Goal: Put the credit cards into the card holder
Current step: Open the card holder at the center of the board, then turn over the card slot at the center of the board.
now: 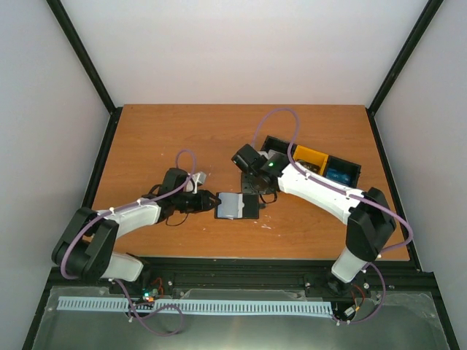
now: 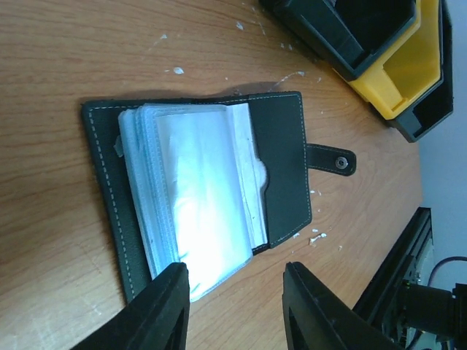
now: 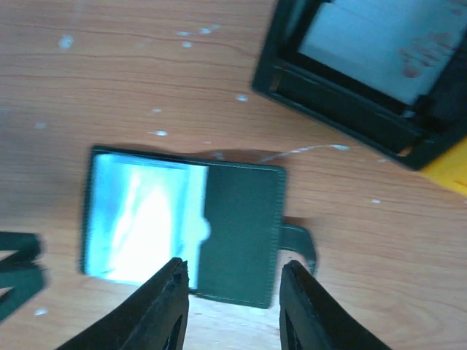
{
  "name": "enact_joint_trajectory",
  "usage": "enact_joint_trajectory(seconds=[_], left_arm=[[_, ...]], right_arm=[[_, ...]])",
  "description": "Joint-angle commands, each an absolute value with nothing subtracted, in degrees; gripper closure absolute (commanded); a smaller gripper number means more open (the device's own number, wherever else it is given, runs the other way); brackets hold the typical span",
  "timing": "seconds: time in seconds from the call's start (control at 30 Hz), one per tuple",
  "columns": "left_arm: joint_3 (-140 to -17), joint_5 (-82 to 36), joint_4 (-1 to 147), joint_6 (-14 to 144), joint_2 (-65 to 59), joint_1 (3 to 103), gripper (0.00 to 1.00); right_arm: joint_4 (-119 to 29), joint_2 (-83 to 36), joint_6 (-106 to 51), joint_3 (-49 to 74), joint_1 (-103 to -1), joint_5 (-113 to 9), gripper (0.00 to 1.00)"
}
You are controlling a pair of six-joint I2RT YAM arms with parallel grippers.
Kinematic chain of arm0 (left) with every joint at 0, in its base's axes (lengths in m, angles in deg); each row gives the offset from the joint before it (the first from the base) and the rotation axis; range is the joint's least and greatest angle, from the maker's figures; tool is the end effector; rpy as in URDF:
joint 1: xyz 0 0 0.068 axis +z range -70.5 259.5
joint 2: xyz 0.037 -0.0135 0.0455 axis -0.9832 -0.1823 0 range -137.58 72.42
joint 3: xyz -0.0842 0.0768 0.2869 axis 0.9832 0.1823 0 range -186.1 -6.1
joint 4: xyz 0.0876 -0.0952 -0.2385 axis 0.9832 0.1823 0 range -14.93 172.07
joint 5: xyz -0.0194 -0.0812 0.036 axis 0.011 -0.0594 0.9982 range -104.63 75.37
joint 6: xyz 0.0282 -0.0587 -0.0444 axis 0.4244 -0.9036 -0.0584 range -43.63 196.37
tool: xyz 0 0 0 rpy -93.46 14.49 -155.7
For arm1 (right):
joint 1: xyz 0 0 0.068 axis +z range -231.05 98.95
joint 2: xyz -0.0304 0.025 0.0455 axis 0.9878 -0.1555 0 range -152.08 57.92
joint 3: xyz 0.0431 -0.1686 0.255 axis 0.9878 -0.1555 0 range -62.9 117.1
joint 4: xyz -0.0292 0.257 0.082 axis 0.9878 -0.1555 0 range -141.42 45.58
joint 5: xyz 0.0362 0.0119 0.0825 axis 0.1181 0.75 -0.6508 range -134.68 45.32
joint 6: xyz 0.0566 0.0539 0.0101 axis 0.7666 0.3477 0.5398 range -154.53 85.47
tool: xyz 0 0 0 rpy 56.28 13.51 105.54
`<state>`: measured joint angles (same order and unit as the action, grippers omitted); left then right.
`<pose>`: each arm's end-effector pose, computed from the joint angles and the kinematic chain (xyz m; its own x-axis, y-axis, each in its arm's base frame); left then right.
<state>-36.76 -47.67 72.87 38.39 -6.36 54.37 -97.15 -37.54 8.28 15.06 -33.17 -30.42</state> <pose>0.2266 -0.1470 0.1646 -0.9430 -0.1275 -0.3073 0.1510 0.6591 -0.7367 0.2521 0.2540 0.2623 -0.9136 -0.0285 -0.4056 -0.0576 0.9966 0.0596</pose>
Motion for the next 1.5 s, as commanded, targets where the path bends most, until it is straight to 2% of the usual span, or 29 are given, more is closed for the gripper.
enact_joint_trajectory(seconds=[0.0,0.23,0.63,0.8,1.03,1.47], left_arm=[[-38.97,-51.36,69.13,39.03,-8.27,54.63,0.64],[-39.80,-55.71,66.22,35.85,-12.73,54.62,0.71],[-42.59,-55.62,66.80,35.53,-19.92,54.62,0.75],[-43.53,-55.07,67.96,36.09,-22.31,54.68,0.74],[-43.69,-54.71,68.30,36.87,-23.09,54.64,0.67],[-45.21,-62.04,65.46,36.32,-25.85,54.53,0.64]], right_arm=[[-90.91,-37.88,7.66,13.99,-33.24,-40.99,0.66],[-84.41,-41.11,9.12,7.59,-33.53,-45.41,0.68],[-80.83,-46.16,9.25,2.36,-34.16,-47.40,0.72],[-80.51,-46.82,9.34,1.79,-34.28,-47.27,0.72],[-80.16,-47.18,9.20,1.25,-34.38,-47.47,0.72],[-77.75,-46.21,9.74,-0.01,-34.47,-48.88,0.72]])
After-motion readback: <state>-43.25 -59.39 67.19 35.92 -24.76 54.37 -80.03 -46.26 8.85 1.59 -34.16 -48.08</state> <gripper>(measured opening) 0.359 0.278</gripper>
